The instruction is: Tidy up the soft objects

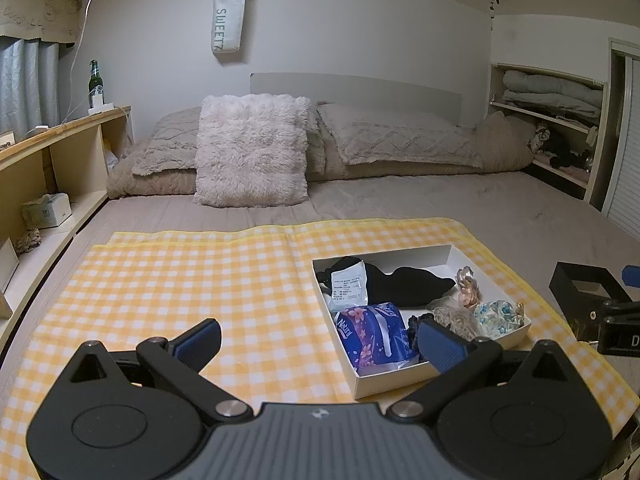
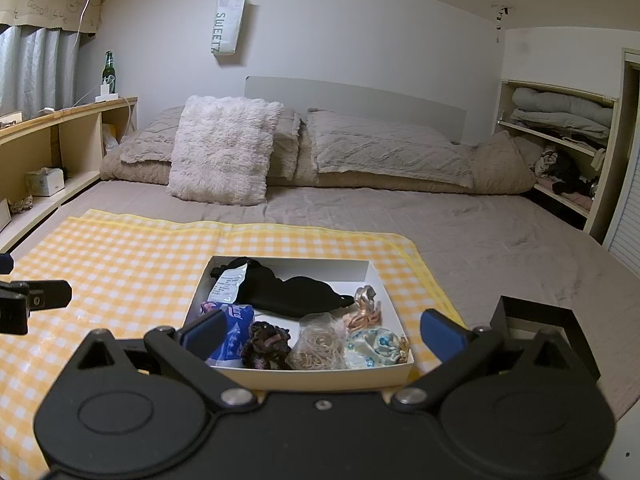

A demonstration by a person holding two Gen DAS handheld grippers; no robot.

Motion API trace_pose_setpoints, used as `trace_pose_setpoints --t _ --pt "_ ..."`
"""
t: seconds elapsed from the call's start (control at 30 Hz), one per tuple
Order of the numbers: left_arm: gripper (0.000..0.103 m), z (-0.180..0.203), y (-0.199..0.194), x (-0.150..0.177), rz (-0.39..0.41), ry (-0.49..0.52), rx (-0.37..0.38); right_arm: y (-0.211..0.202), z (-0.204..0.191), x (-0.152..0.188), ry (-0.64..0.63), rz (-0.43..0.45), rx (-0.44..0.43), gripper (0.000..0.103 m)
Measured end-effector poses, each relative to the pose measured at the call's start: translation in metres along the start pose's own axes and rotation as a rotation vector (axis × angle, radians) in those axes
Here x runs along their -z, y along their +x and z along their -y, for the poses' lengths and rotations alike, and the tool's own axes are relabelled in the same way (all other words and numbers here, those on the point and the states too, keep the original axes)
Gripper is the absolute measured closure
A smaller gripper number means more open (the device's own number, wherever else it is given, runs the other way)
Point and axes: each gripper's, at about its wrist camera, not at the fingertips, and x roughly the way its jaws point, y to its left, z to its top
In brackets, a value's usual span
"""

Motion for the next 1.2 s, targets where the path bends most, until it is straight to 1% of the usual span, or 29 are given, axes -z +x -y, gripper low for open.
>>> trace_pose_setpoints --t 0.4,1.2 --pt "0.0 -0.0003 0.001 0.0027 -0.007 0.014 0.011 -0.0008 0.0001 -0.0002 -0.001 0.001 0.0 0.0" --pt "0.0 0.0013 0.002 0.0038 -0.011 0.024 0.011 -0.0006 0.001 -0.0006 -0.001 0.001 0.001 0.0"
